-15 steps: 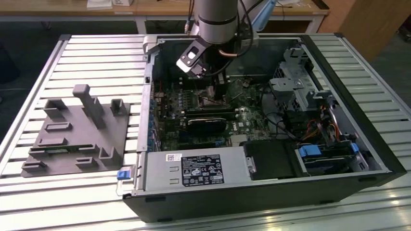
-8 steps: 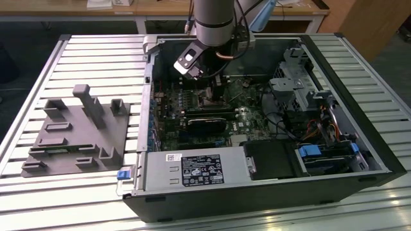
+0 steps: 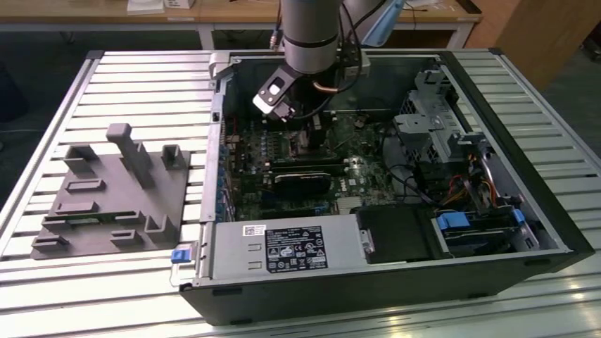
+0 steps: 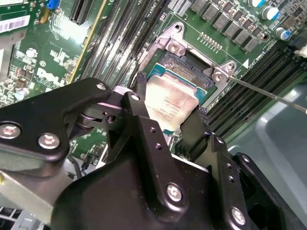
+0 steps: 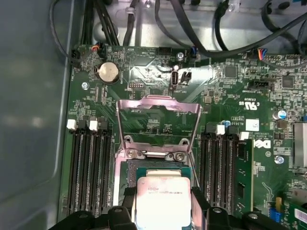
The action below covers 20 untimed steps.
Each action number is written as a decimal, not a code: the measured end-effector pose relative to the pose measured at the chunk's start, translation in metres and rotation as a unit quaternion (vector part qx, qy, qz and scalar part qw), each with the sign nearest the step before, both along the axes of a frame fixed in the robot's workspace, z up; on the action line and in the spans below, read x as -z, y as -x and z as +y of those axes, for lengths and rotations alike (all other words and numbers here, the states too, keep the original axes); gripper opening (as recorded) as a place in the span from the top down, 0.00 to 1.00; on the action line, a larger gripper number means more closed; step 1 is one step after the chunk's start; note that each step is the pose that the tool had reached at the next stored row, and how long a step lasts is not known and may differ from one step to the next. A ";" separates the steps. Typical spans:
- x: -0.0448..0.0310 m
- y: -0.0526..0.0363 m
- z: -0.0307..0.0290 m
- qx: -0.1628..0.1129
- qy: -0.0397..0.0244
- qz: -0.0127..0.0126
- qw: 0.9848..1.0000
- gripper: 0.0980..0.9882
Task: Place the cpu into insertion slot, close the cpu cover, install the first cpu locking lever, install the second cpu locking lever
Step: 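Place the cpu into insertion slot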
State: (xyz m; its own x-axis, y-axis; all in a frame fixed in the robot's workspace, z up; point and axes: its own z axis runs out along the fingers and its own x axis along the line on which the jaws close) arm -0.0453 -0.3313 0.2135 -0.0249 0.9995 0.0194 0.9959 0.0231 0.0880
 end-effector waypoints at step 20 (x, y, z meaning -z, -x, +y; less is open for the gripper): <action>0.0153 0.0014 0.0065 0.018 0.000 0.000 1.000 0.50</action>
State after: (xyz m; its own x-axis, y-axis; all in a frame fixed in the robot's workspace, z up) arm -0.0466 -0.3247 0.1982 0.0119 0.9997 0.0195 0.9961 -0.0135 0.0873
